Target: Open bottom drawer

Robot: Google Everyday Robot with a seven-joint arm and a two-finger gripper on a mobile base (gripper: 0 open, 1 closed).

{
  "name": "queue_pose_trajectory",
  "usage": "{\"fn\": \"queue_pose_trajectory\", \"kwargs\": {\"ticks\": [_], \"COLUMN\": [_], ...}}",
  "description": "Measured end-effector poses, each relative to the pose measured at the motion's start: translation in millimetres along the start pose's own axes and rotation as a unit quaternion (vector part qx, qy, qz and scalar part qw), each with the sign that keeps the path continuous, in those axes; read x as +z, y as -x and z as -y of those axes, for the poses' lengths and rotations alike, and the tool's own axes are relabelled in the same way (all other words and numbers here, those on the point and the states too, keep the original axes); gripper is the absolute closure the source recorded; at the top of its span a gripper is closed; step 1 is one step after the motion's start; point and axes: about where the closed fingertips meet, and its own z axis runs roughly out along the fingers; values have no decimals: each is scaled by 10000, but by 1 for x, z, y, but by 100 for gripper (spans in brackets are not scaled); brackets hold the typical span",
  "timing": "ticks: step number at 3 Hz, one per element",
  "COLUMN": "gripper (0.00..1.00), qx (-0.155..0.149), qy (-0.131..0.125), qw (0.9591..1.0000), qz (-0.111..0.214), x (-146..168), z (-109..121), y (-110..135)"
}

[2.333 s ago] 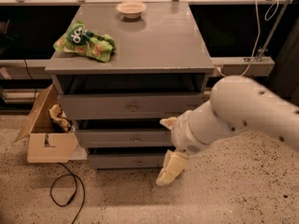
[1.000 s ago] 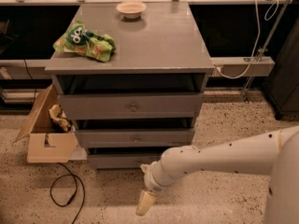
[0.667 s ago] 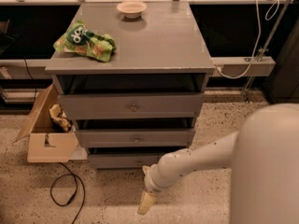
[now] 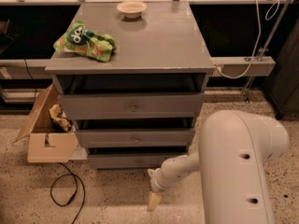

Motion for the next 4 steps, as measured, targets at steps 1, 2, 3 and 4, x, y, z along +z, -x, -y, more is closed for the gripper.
{"fn": "queue_pose_trajectory", "kwargs": {"ticks": [1,2,3,4], "gripper": [0,0,0,0], "qx": [270,328,48,47], "qy": [573,675,374,373], "qw": [9948,9868,9888,9888], "qz": [791,1432,1447,1447], "x": [51,77,77,77], "z": [-29,-25,8,8], "y": [-23,-31,-41,-41]}}
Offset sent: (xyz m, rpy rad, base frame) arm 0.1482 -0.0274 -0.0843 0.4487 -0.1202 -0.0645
